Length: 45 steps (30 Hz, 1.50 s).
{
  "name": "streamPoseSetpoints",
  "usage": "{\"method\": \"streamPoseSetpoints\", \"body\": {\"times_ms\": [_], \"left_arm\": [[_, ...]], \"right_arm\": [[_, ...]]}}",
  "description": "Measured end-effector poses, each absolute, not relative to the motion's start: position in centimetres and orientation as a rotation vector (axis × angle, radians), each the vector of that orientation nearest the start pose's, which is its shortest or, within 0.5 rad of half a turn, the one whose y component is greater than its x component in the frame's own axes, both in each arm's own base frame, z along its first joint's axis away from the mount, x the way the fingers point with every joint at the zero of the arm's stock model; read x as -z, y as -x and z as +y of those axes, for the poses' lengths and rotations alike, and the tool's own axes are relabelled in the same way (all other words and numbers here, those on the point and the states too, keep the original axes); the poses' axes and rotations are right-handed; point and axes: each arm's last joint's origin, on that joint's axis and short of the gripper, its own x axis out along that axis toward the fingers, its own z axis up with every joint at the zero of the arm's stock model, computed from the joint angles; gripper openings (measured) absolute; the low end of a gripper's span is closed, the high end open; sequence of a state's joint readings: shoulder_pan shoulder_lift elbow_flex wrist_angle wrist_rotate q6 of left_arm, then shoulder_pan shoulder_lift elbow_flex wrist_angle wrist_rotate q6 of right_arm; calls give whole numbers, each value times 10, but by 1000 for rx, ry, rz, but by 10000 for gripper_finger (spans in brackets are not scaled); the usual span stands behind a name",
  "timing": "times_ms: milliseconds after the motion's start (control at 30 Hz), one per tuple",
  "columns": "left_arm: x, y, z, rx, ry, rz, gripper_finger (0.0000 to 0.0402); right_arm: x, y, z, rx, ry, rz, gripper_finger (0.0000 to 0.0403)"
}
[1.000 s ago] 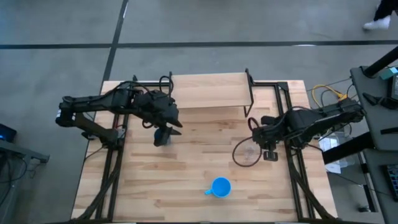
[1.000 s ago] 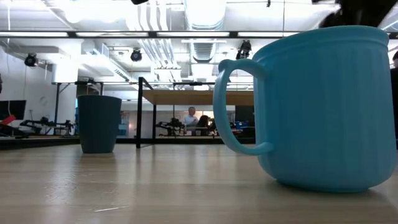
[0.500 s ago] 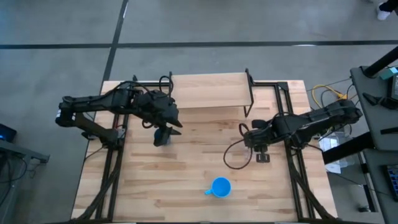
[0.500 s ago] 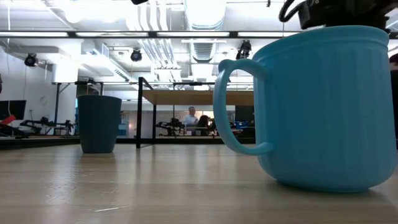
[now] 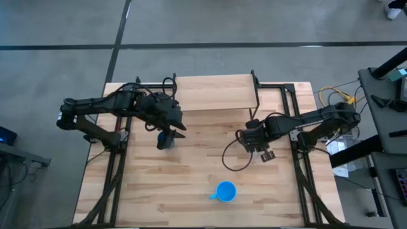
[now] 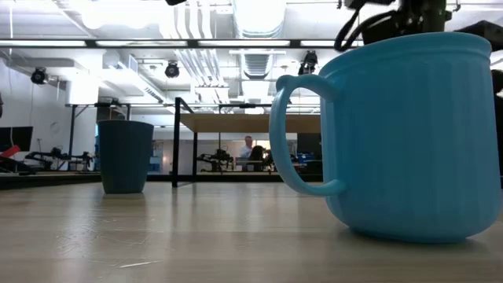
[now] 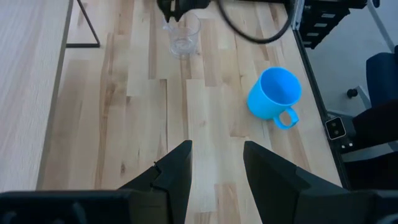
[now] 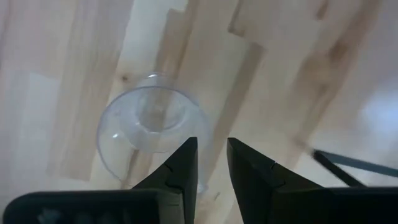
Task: Stack small to large cups/mugs on shelf
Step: Put the transparent mug on the shelf
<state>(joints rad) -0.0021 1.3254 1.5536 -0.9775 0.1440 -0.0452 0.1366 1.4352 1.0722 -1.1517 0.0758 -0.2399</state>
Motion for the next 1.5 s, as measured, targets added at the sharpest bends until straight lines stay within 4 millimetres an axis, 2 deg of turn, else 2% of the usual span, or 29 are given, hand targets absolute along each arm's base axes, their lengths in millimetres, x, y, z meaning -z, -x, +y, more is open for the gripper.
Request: {"method": "streamPoseSetpoints", "body": {"times_ms": [367,833,1233,1500], "left_arm": [[-407,-251,-5,125,90,753,132],[-407,-251,-5,124,95,753,132],[-409,-251,-5,124,96,748,132],[-409,-251,-5,124,96,749,132]], "right_arm": [[-225,-245,29,-275,346,1548,59],[-218,-250,30,-267,342,1546,60],[-236,-251,30,-252,334,1522,61],[-228,-247,29,-257,336,1554,61]]}}
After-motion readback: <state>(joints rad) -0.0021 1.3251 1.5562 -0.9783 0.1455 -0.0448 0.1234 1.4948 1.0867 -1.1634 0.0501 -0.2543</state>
